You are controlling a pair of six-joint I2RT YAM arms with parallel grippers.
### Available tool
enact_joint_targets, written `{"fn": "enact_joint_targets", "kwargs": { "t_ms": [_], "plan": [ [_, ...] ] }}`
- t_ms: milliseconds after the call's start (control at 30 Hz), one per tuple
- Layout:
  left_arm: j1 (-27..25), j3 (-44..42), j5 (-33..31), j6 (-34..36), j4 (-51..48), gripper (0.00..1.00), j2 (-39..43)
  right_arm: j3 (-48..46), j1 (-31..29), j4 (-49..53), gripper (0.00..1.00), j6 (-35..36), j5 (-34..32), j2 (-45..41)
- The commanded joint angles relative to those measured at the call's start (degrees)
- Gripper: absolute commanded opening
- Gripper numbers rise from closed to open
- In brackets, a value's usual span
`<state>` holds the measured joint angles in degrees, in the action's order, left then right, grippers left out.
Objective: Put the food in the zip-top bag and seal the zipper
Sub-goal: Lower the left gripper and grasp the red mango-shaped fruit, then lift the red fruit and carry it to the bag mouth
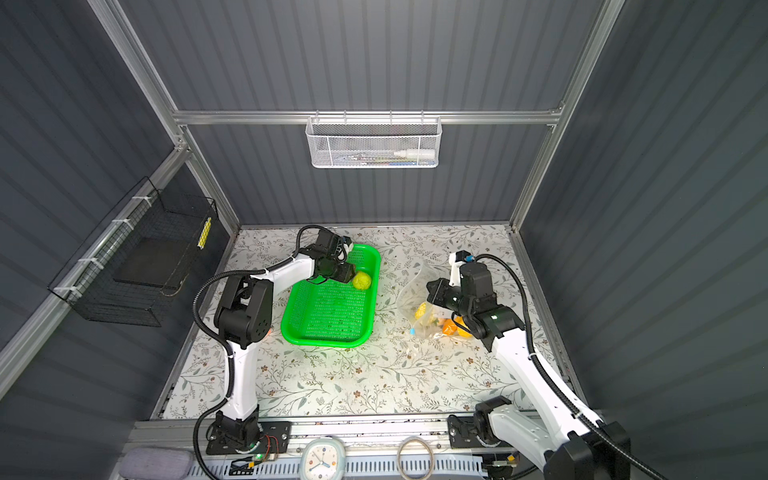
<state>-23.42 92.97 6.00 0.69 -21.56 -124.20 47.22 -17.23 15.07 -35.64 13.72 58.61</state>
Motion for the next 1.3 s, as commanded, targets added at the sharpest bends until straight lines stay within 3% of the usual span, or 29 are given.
{"fn": "enact_joint_targets", "kwargs": {
  "t_ms": [0,367,667,833,1000,1267],
  "plan": [
    [0.4,1.6,1.1,0.1,-2.0,0.43,1.0,1.8,-0.1,0.2,0.0,0.6,-0.4,-0.3],
    [0.4,0.1,2.2,-2.7,-2.8,0.41,12.0,1.7,-0.1,-1.5,0.0,-0.5,1.0,0.3],
    [-0.5,-5.2,16.3,-13.7,4.0,0.41,24.4,1.7,-0.2,-4.3,0.0,-2.2,3.5,2.0],
    [-4.5,-9.3,18.1,-20.7,10.5,0.42,29.1,1.0,-0.3,-5.7,0.0,-3.7,3.7,2.6],
    [-11.8,-11.4,16.7,-25.2,15.5,0.43,30.5,0.2,-0.3,-7.1,0.0,-5.6,2.9,2.8],
    [-16.0,-13.6,14.7,-29.3,16.4,0.44,31.3,0.2,-0.3,-7.2,0.0,-5.8,2.7,3.2]
  ]
}}
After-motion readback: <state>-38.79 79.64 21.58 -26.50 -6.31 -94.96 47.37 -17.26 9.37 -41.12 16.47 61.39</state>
